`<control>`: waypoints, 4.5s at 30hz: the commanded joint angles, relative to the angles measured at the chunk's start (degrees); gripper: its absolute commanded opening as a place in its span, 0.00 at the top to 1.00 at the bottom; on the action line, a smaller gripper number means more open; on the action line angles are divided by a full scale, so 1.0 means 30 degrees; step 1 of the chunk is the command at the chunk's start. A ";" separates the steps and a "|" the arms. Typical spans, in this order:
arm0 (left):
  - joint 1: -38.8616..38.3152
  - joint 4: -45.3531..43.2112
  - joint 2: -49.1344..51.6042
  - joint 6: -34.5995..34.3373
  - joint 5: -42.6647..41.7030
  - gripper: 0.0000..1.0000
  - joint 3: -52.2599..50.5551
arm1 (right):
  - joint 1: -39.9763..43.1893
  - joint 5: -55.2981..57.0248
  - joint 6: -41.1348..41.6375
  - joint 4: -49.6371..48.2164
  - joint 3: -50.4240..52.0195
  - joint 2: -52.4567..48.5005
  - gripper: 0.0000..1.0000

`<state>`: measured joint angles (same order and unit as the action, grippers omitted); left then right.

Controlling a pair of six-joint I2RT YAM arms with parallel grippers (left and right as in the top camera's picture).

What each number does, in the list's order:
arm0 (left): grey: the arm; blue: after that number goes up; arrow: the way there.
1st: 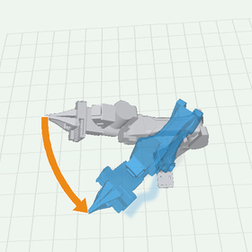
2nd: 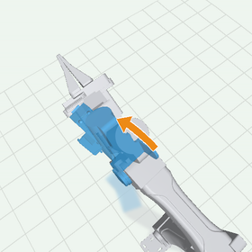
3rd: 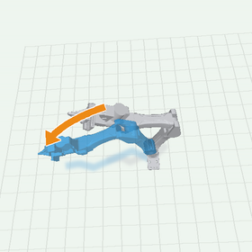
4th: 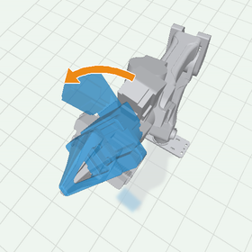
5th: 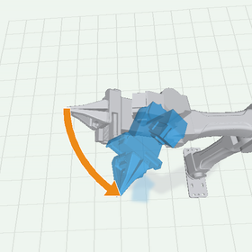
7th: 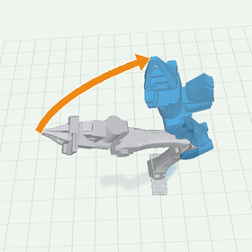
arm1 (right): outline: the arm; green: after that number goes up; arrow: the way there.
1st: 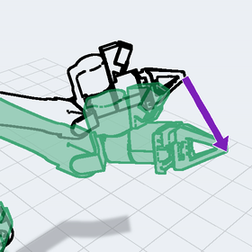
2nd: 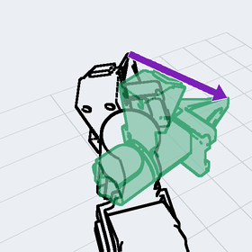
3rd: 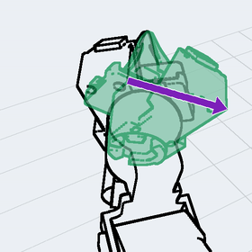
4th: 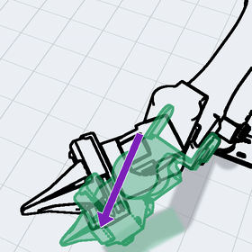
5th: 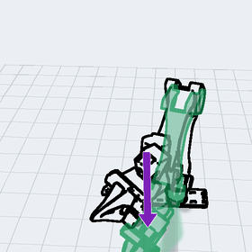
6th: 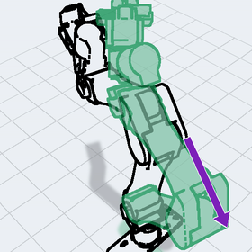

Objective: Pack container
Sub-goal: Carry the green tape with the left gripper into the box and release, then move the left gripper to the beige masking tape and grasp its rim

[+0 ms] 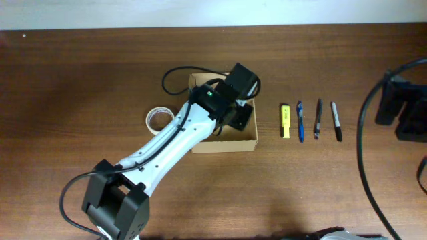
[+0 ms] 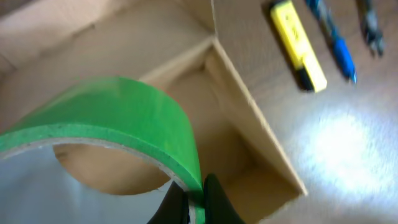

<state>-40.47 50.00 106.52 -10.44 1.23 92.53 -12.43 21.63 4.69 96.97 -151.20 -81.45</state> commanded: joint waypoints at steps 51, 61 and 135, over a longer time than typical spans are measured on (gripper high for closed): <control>0.1923 0.3264 -0.3541 0.4007 0.3701 0.44 0.4291 | -0.0102 -0.0816 0.0168 0.0109 0.0474 0.0474 0.01; 0.6448 0.9034 -0.6251 0.0095 0.6295 0.29 0.6790 | -0.0102 -0.0488 0.0168 0.0109 0.0474 0.0495 0.01; 1.1169 0.0474 -0.4503 0.1537 0.0962 0.98 -0.3679 | -0.0102 -0.1202 0.0168 0.0109 0.0474 0.0721 0.01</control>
<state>-4.47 46.70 104.92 -8.93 0.91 71.18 -12.43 18.33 4.73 96.97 -149.75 -79.33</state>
